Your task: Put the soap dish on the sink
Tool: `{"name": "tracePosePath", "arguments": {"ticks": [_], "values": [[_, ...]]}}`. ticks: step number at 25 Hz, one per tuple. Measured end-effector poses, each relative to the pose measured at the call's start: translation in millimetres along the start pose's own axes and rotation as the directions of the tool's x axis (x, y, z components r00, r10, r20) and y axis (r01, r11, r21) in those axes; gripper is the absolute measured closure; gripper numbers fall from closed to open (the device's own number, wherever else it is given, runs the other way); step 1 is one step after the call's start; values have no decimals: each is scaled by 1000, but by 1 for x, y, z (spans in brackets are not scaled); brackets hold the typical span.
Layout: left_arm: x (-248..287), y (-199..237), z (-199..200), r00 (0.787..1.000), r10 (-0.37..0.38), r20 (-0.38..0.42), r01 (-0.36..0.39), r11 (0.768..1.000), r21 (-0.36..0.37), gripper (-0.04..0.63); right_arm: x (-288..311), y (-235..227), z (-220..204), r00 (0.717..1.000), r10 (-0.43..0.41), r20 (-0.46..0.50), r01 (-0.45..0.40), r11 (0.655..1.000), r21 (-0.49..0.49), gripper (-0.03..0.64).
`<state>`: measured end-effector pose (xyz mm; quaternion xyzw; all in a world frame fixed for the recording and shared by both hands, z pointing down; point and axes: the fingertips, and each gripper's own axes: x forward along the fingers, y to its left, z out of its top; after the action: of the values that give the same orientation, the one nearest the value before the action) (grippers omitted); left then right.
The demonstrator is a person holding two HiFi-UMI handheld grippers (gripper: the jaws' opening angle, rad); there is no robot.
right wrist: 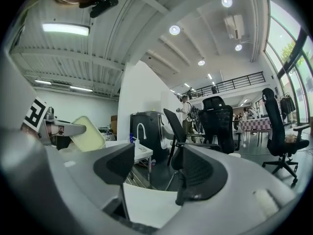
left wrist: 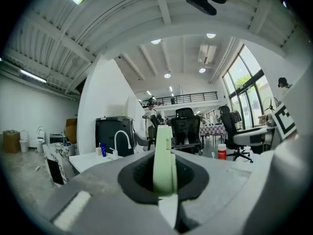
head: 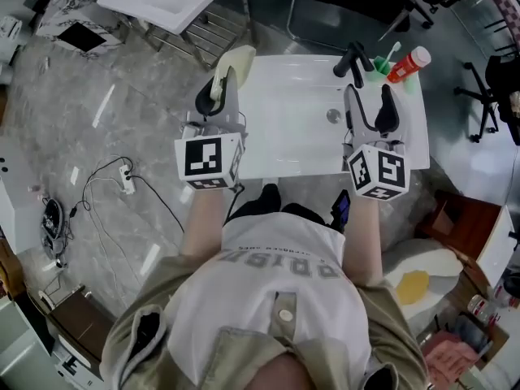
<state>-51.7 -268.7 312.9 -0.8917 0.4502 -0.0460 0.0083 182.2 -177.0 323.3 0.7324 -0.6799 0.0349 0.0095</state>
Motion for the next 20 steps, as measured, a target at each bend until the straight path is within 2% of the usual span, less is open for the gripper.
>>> {"name": "tracePosePath", "arguments": {"ticks": [7,14,17,20], "values": [[18,-9,-25,998,-38,-49,37,999,-18,575,14,-5,-21,999,5,-41,-4,1000,13,321],[30,-20,-36,995,-48,-82,42,997,-70,576,36,-2,-27,996,64,-60,-62,998,34,321],[33,-29,-39,994,-62,-92,52,993,-110,576,50,0,-27,993,99,-64,-96,994,44,321],[36,-36,-44,993,-79,-91,61,980,-187,576,62,5,-25,988,144,-62,-142,989,46,321]]}}
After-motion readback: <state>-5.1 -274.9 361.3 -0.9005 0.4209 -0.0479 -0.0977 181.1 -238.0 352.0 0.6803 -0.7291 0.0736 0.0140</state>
